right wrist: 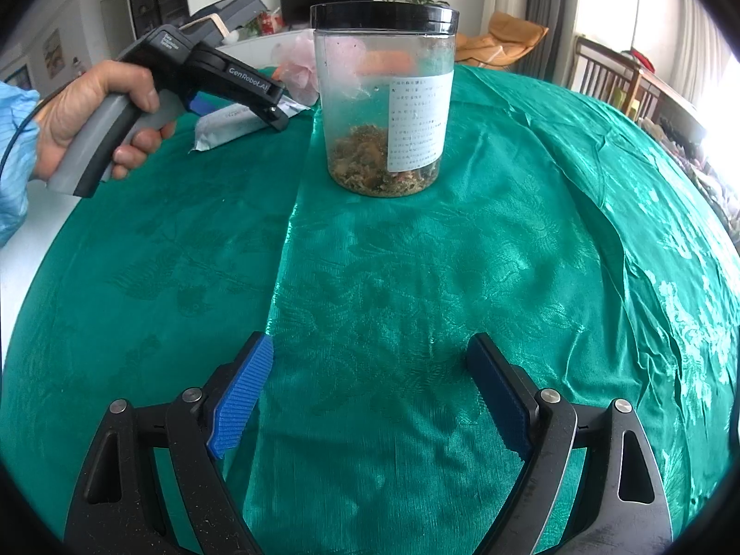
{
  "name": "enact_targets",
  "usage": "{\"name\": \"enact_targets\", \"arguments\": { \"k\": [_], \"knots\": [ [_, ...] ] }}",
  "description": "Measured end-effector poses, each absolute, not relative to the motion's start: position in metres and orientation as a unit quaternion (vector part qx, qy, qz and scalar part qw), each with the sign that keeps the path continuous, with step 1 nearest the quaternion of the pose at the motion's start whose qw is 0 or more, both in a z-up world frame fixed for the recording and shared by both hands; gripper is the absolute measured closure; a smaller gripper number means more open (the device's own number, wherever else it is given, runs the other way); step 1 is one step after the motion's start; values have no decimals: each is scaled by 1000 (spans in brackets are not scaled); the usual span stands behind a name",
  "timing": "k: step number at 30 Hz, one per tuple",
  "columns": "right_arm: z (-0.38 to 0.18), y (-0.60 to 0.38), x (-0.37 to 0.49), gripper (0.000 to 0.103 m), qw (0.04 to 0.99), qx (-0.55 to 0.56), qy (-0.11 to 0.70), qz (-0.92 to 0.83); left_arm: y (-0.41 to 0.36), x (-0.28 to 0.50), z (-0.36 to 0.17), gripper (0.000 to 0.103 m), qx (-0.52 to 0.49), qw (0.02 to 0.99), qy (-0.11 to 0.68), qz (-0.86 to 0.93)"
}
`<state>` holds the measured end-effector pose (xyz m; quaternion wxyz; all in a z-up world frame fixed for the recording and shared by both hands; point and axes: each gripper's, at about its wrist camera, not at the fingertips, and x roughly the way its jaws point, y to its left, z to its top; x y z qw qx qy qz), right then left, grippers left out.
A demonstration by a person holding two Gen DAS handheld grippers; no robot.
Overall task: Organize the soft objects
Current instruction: 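Grasp the white wipes packet with left tool and lift it, then hold the wipes packet with left tool while right tool grasps the pink bath puff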
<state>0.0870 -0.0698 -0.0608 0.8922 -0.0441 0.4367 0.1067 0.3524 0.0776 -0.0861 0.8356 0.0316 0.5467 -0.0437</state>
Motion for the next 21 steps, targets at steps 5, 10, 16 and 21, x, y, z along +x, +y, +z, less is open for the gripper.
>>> {"name": "enact_targets", "arguments": {
  "k": [5,10,16,21],
  "knots": [
    [-61,-70,87,15,892,-44,437,107,100,269,-87,21,-37,834,550,19],
    [-61,-70,87,15,892,-44,437,107,97,194,-91,18,-29,846,531,48],
    [-61,-70,87,15,892,-44,437,107,89,178,-102,0,-15,870,492,31],
    [-61,-70,87,15,892,-44,437,107,91,174,-107,0,-15,887,461,28]
  ]
}}
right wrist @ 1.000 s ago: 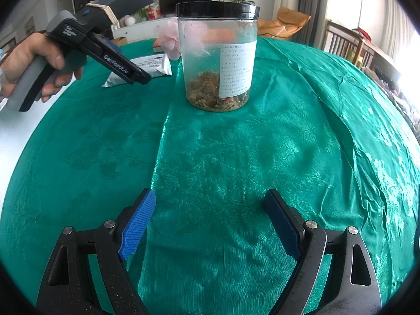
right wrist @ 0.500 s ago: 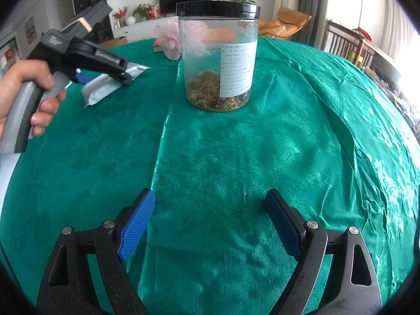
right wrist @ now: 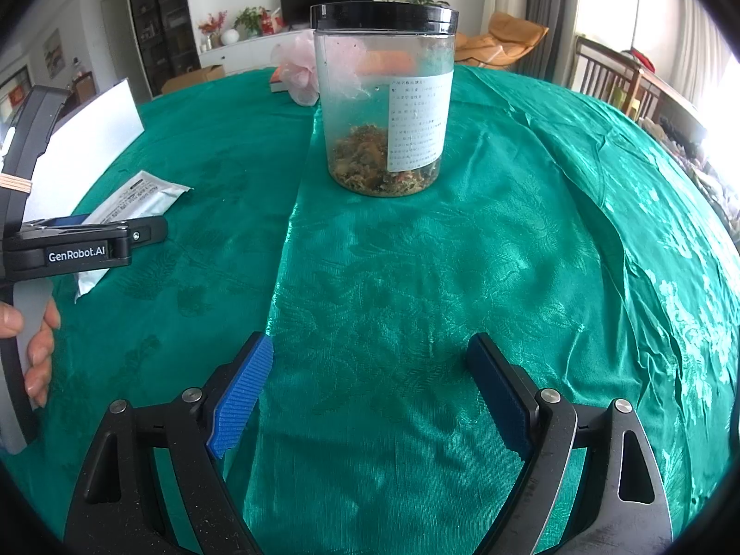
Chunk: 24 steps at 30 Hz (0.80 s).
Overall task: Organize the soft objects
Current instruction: 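Hold the wipes packet with left tool while right tool grasps the pink bath puff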
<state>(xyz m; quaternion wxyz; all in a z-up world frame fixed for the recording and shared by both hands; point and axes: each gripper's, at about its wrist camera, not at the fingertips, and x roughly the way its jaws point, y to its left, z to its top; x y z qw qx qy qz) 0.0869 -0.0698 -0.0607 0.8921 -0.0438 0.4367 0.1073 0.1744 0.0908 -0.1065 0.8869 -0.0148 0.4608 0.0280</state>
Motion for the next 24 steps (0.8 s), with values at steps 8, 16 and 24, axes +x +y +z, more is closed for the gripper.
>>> {"name": "enact_targets", "arguments": {
  "k": [8,16,24],
  "knots": [
    [-61,-70,87,15,892,-44,437,108,98,165,-99,0,-17,887,459,32],
    [8,-53,111,16,862,-7,458,216,95,168,-102,0,-17,888,459,32],
    [100,4,288,16,844,-141,450,255,99,165,-97,0,-20,888,459,31]
  ]
}}
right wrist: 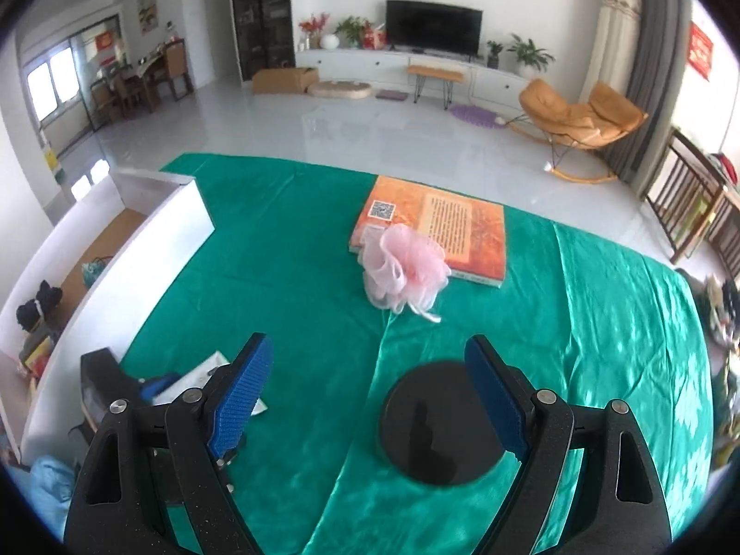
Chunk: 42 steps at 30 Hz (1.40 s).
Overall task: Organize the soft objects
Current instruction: 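Hold the wipes packet with left tool while right tool grasps the pink bath puff, then carry the wipes packet and pink puff into the white box and release both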
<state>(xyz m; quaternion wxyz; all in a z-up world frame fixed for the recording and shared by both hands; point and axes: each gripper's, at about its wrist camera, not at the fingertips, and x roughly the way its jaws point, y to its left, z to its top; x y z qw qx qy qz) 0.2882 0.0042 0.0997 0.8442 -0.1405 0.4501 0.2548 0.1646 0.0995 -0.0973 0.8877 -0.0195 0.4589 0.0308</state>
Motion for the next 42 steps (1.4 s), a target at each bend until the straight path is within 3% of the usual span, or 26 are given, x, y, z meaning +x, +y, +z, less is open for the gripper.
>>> {"name": "enact_targets", "arguments": {
  "k": [5,12,14,15,16,17,22,28,32,38,41,42],
  "knots": [
    [64,24,372,16,799,-130,538,234,99,166,-96,0,-20,888,459,32],
    [7,67,416,16,757,-183,605,165,99,166,-97,0,-21,888,459,32],
    [1,69,417,22,757,-184,606,161,99,166,-97,0,-21,888,458,32],
    [2,68,416,63,758,-179,605,163,99,166,-97,0,-21,888,458,32],
    [5,65,415,91,761,-166,606,161,99,166,-97,0,-21,888,458,32],
    [13,59,412,92,770,-149,598,167,99,166,-97,0,-22,888,458,32],
    [83,-1,386,92,820,-30,536,199,98,166,-97,0,-21,888,458,32],
    [147,-140,333,92,865,112,466,152,98,166,-97,0,-21,888,458,32],
    [110,-227,297,91,850,192,478,111,98,166,-97,0,-21,888,458,33],
    [-20,-283,260,91,808,302,498,93,98,166,-97,0,-21,888,458,32],
    [-40,-279,241,71,824,301,469,97,98,166,-97,0,-21,888,458,33],
    [-38,-277,234,45,831,301,457,100,98,166,-97,0,-21,888,458,32]
  ]
}}
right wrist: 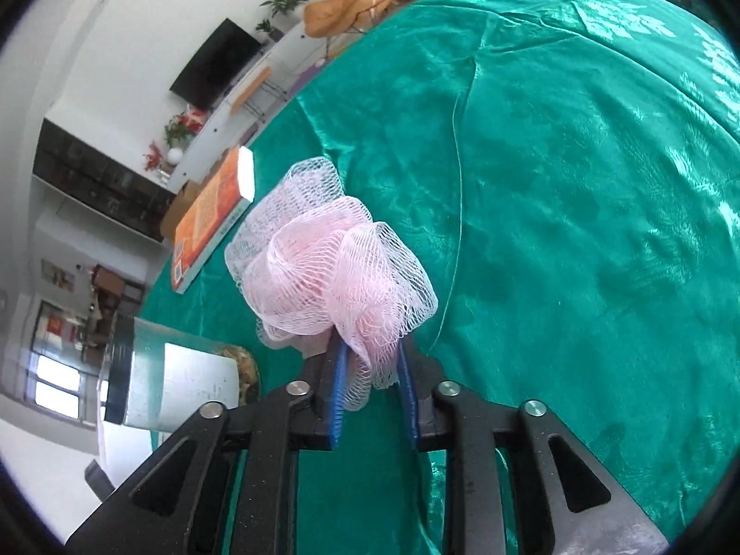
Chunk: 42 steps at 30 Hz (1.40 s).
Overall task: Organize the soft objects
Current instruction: 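Carry the wipes packet and pink puff into the white box and release both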
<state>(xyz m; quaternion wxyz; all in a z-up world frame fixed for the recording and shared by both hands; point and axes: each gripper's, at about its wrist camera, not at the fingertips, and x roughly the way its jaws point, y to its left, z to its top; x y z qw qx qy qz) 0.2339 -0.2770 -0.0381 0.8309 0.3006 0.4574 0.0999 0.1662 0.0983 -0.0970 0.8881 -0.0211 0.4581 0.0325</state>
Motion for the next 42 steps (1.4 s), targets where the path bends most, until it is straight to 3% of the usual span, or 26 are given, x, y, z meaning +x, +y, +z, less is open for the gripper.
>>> {"name": "enact_targets", "arguments": {
  "k": [1,8,11,16,21,23,24,25,27,28,29,34,42],
  "knots": [
    [-34,-275,225,26,842,293,443,99,98,166,-97,0,-21,888,458,33],
    [-29,-236,162,25,899,81,429,43,98,167,-97,0,-20,888,458,33],
    [-26,-235,158,26,899,42,432,57,98,167,-96,0,-20,887,460,31],
    [10,-244,198,26,906,36,417,64,97,178,-90,0,10,844,536,-9],
    [-3,-219,266,24,884,-39,459,74,91,173,-88,0,59,842,537,-14],
    [-18,-214,282,31,879,-41,469,74,92,174,-88,0,56,841,538,-12],
    [-25,-211,288,60,874,-37,478,76,93,176,-89,0,49,840,540,-10],
    [-30,-210,291,79,870,-27,487,74,95,177,-89,0,43,839,542,-10],
    [-30,-210,286,79,875,-1,479,73,97,179,-90,6,26,841,540,-11],
    [-28,-211,285,80,874,12,480,76,100,179,-88,26,8,845,535,-12],
    [-25,-215,283,81,873,27,480,82,103,178,-84,33,-1,850,527,-3],
    [21,-225,257,81,880,75,454,116,119,166,-60,34,-89,859,505,-9],
    [156,-145,190,81,904,40,369,212,188,106,54,34,-159,898,409,-11]
  ]
}}
